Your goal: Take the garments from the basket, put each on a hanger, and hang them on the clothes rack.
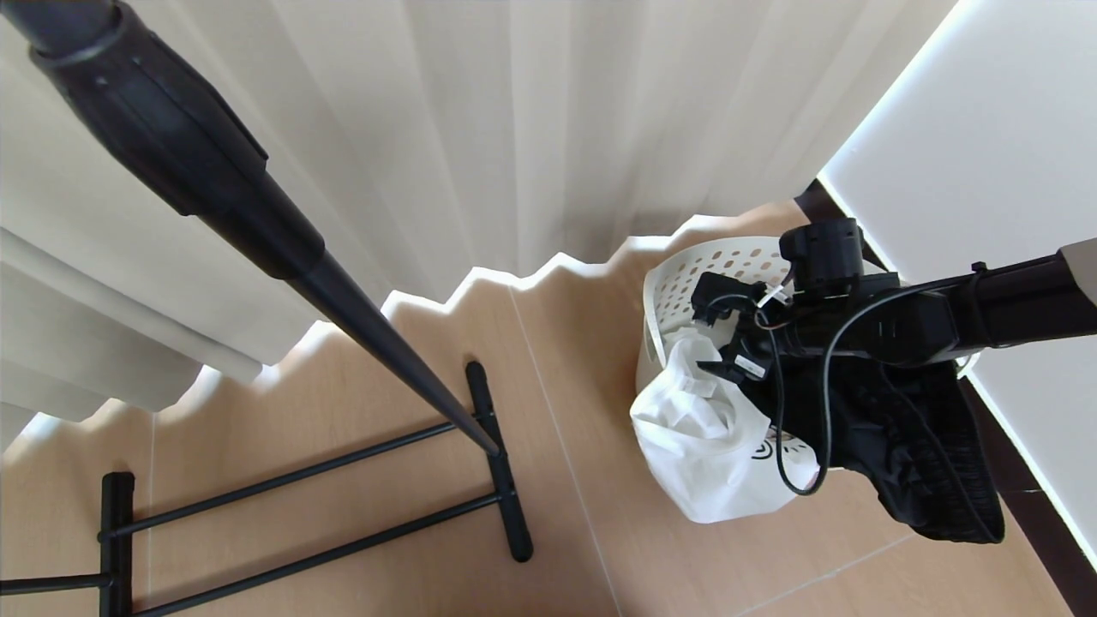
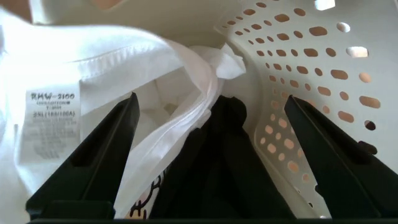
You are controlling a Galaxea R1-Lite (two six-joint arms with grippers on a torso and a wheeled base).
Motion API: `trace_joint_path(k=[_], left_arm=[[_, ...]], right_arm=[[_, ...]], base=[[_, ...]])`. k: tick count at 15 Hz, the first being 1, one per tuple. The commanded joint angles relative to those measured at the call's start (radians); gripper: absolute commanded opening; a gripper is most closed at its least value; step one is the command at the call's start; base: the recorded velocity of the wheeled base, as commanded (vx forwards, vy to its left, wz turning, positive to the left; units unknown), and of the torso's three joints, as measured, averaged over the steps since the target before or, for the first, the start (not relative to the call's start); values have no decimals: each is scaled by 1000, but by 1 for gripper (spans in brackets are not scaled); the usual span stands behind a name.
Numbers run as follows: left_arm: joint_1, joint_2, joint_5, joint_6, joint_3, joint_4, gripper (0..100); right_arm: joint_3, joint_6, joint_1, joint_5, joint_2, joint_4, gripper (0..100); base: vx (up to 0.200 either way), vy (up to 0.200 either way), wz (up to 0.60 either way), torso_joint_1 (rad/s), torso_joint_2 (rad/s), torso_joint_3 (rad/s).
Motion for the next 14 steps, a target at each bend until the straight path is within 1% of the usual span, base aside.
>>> trace_joint_path(k=[1, 9, 14], left_arm=[[0, 1, 0, 0, 0, 0, 100], [0, 1, 0, 0, 0, 0, 100], [0, 1, 0, -1, 0, 0, 100]], right_arm=[[-45, 5, 4, -3, 45, 2, 100], [-186, 6, 2, -3, 155, 7, 100], [-253, 6, 1, -9, 197, 9, 100]], base=[[0, 0, 0, 0, 0, 0], [0, 0, 0, 0, 0, 0], [0, 0, 0, 0, 0, 0]])
